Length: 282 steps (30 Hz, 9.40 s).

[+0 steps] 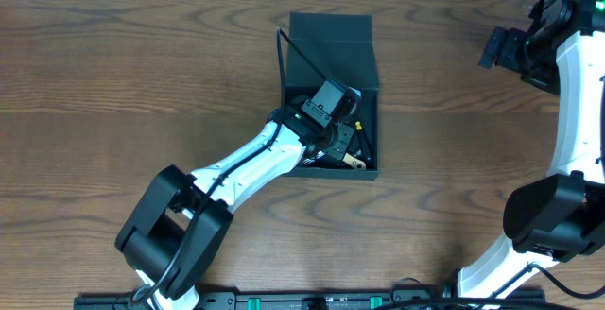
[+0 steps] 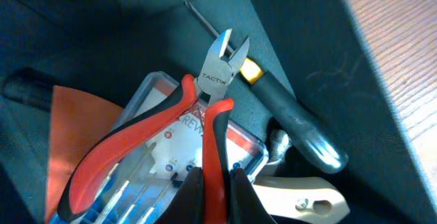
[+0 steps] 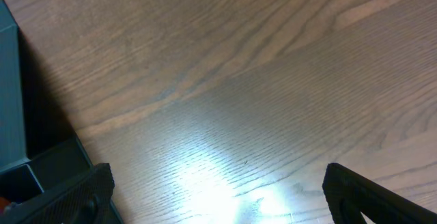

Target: Pack container

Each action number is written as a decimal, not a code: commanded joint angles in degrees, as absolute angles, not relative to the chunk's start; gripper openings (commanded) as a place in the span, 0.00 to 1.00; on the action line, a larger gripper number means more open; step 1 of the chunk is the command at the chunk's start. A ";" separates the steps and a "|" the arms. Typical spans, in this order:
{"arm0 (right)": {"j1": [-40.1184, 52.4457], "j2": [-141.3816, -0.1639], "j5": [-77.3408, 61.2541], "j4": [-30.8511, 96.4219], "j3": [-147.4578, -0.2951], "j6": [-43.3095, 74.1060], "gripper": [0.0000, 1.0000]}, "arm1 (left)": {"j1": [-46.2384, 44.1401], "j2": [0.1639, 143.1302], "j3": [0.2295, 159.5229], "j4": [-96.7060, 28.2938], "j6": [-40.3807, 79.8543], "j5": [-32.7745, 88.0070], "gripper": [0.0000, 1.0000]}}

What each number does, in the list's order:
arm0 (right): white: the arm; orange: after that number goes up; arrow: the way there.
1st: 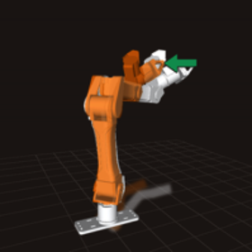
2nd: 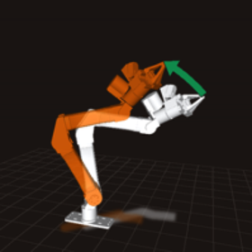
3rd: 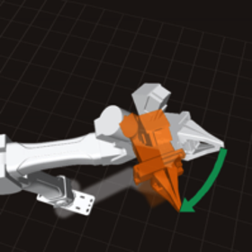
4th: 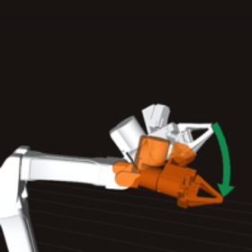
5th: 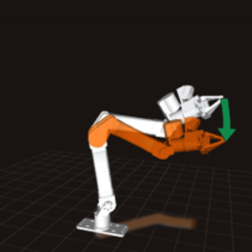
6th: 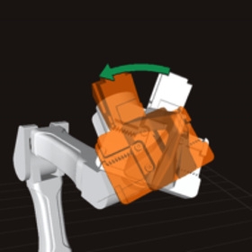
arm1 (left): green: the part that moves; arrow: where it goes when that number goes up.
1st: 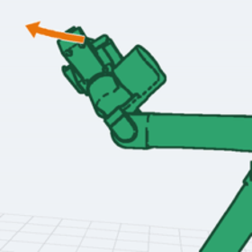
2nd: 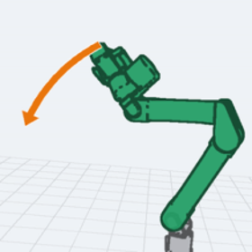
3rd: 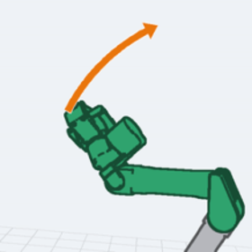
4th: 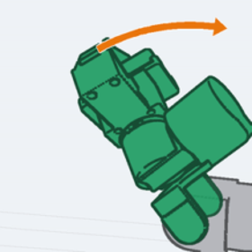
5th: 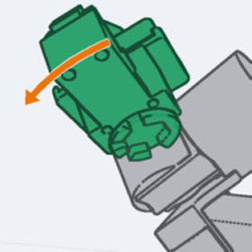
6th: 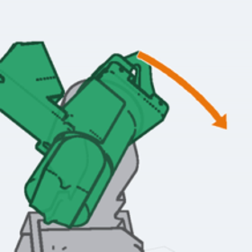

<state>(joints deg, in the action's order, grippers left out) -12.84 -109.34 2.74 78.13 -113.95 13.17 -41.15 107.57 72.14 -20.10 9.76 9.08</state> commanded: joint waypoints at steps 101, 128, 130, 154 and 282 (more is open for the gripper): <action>-7.09 -108.90 -31.24 52.58 -85.14 -9.96 0.01 | -1.04 127.55 100.68 -39.75 -10.92 59.64 0.06; -7.11 -123.57 -46.81 45.32 -85.06 -3.14 0.01 | -3.46 134.72 100.68 -33.45 -11.77 67.75 0.06; -7.16 -123.57 -46.81 43.72 -85.06 -1.30 0.01 | -3.73 135.52 100.68 -33.23 -11.70 67.75 0.06; -7.03 -126.50 -49.69 31.33 -85.06 15.77 0.01 | -3.86 141.47 100.68 -26.17 -6.11 67.53 0.06; -2.07 -132.11 -23.75 79.57 -123.74 -7.81 0.01 | -37.71 119.00 105.54 -63.57 12.84 6.35 0.06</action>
